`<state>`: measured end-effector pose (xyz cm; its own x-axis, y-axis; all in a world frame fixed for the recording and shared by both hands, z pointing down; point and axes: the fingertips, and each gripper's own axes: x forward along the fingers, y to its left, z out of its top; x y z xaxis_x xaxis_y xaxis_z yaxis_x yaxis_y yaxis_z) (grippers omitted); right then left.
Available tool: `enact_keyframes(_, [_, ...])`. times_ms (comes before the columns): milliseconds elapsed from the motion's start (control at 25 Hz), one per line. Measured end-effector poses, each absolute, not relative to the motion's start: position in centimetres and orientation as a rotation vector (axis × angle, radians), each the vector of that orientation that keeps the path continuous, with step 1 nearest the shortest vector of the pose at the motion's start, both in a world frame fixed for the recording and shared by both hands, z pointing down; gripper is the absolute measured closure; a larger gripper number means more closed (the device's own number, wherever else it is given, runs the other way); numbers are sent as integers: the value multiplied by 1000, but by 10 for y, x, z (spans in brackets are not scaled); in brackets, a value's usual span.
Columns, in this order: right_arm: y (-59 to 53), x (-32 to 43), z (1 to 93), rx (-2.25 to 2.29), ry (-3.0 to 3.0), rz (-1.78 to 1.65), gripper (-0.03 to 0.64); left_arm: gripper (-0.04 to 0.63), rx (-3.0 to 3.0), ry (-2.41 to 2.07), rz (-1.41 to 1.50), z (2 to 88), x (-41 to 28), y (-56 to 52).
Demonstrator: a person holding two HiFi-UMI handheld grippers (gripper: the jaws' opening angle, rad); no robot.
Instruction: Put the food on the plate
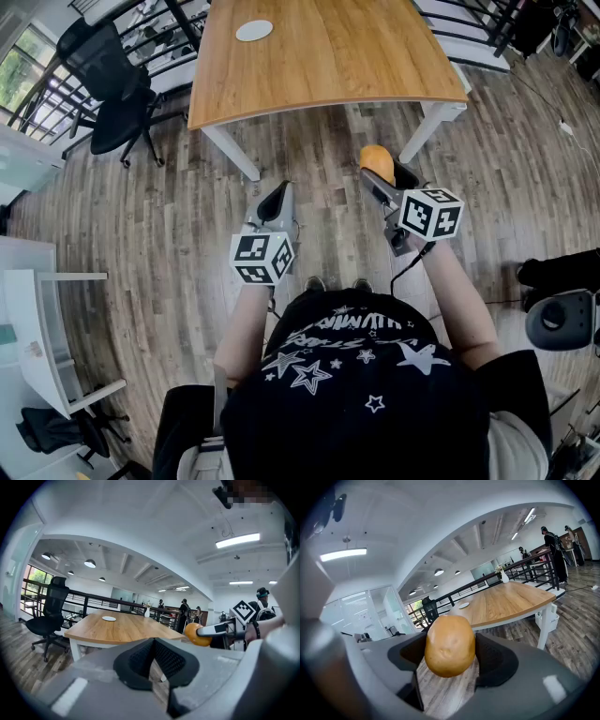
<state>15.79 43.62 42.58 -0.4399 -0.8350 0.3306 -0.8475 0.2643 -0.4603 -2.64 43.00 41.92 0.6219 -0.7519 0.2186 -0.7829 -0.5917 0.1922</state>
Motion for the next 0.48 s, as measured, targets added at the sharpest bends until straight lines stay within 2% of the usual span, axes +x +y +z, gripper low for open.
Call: enact_keyframes(480, [444,144,439,1637,-2448,958,287,594,2551,-1229,191,433,-39,436])
